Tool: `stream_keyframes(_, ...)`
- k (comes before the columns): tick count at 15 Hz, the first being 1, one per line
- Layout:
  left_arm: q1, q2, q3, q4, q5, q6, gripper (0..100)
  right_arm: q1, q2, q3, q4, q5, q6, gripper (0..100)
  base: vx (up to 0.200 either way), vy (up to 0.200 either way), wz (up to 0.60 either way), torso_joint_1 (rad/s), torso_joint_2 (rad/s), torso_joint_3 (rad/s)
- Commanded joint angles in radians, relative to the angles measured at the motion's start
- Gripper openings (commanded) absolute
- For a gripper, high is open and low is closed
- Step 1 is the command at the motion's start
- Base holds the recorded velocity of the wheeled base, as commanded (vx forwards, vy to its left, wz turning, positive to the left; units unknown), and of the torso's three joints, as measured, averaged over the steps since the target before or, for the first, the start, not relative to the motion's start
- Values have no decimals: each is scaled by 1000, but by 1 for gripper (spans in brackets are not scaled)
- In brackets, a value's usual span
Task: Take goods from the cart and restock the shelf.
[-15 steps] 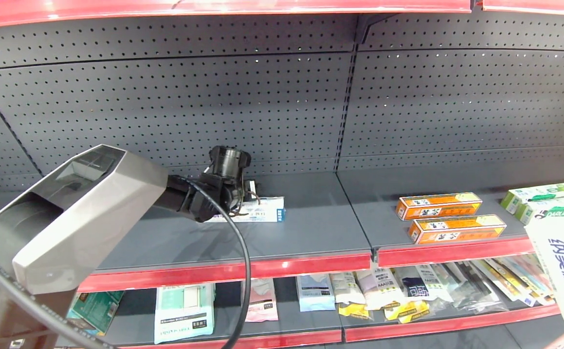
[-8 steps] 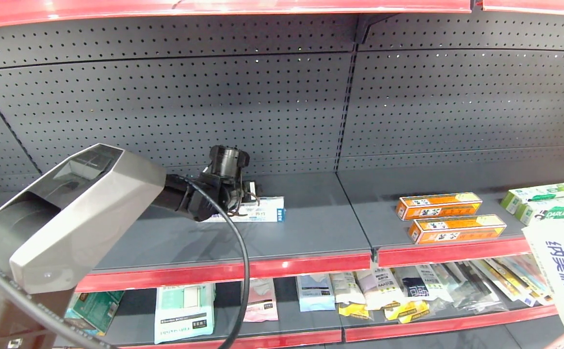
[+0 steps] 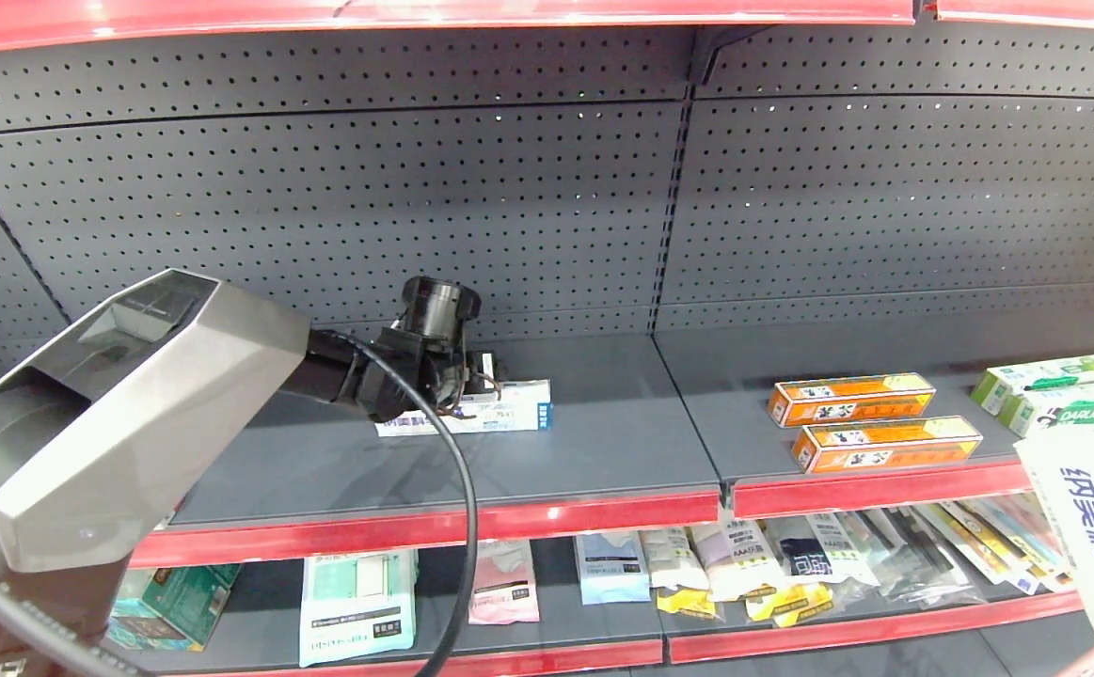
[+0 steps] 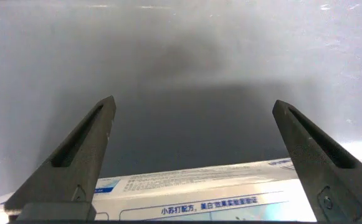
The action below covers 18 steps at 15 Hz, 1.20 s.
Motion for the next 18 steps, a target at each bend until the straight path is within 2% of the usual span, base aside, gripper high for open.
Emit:
stream_keyframes(1,0,-24,17,-3,-11,1,100,0,-1,-2,0,0,-1,0,0,0,0,0,0,0)
stream_keyframes(7,0,-51,97,-3,-19,7,100,0,-1,-3,0,0,-1,0,0,0,0,0,0,0)
stream_keyframes(8,0,-51,103,-4,-19,16,100,0,-1,-3,0,0,-1,0,0,0,0,0,0,0)
stream_keyframes(9,0,-51,124,-11,-24,50,100,0,-1,-3,0,0,-1,0,0,0,0,0,0,0)
stream_keyframes(10,0,-57,135,-18,-39,62,100,0,-1,-3,0,0,-1,0,0,0,0,0,0,0)
stream_keyframes(18,2,-85,153,-18,-74,64,100,0,-1,6,0,0,-2,0,0,0,0,0,0,0)
